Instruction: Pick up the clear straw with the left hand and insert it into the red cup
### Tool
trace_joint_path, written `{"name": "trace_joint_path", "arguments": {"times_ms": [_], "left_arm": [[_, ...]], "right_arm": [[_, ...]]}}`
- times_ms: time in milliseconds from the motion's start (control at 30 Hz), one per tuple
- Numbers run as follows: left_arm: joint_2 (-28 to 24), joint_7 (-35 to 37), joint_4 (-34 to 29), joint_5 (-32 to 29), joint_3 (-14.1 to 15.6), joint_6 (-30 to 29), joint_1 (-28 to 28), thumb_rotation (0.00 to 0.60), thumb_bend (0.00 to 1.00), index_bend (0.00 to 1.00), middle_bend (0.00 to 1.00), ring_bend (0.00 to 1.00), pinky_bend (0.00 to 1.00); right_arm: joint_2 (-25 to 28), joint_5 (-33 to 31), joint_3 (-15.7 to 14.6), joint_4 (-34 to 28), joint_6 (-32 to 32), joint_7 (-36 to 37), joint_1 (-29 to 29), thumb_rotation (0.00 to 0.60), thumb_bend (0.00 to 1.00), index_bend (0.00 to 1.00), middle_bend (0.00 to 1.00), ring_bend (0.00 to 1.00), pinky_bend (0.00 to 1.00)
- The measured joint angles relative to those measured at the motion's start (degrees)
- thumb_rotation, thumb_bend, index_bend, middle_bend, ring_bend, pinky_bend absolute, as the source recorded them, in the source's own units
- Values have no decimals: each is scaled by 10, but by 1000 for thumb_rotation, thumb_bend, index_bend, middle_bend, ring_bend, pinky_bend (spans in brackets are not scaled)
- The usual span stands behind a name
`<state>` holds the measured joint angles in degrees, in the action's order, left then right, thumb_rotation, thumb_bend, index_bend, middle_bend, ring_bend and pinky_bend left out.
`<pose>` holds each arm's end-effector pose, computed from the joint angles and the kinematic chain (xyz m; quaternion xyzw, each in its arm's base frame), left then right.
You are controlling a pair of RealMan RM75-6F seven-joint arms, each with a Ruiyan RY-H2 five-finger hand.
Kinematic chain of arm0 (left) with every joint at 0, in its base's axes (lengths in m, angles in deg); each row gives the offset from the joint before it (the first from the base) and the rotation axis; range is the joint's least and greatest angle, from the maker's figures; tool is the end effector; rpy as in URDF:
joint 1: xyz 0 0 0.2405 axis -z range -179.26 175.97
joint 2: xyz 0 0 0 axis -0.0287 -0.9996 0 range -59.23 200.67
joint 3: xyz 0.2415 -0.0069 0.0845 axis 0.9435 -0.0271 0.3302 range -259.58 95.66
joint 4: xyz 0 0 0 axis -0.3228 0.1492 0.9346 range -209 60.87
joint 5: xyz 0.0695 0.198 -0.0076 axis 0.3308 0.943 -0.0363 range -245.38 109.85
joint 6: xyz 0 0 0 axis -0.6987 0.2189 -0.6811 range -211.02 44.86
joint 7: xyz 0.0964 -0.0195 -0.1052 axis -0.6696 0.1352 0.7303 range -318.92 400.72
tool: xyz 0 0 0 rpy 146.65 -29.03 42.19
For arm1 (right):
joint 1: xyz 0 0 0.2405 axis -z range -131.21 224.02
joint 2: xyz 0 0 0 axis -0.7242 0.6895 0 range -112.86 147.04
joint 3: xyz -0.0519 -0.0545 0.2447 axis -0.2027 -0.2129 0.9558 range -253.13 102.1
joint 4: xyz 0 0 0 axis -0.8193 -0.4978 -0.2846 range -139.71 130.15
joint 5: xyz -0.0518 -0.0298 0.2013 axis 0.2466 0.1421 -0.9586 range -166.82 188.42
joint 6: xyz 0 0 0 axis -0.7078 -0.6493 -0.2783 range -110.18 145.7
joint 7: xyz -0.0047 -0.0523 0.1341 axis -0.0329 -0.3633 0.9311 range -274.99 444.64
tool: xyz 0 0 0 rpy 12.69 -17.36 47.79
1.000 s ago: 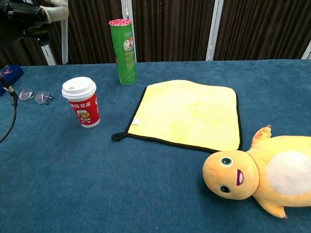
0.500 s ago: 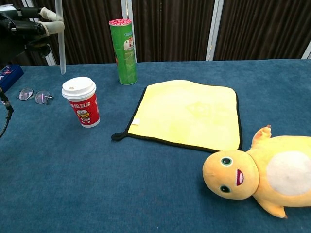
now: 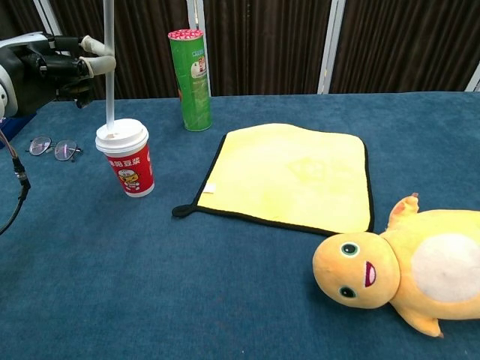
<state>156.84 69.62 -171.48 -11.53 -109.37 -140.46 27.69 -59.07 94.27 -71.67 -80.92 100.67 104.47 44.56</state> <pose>-0.1509 0.3427 0.0458 -0.3166 -0.6994 -0.6041 0.2139 -0.3612 -0.1680 0.1173 0.5026 -0.4935 0.4388 0.5579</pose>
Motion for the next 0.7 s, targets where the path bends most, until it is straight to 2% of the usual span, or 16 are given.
{"name": "trace_joint_path", "arguments": {"times_ms": [700], "left_arm": [[0,29,8,11,10,3,1,600,412,594,914,868,742]], "right_arm": [[-2,4,0,3,3,0,0,600,72,0,0,0,0]]}}
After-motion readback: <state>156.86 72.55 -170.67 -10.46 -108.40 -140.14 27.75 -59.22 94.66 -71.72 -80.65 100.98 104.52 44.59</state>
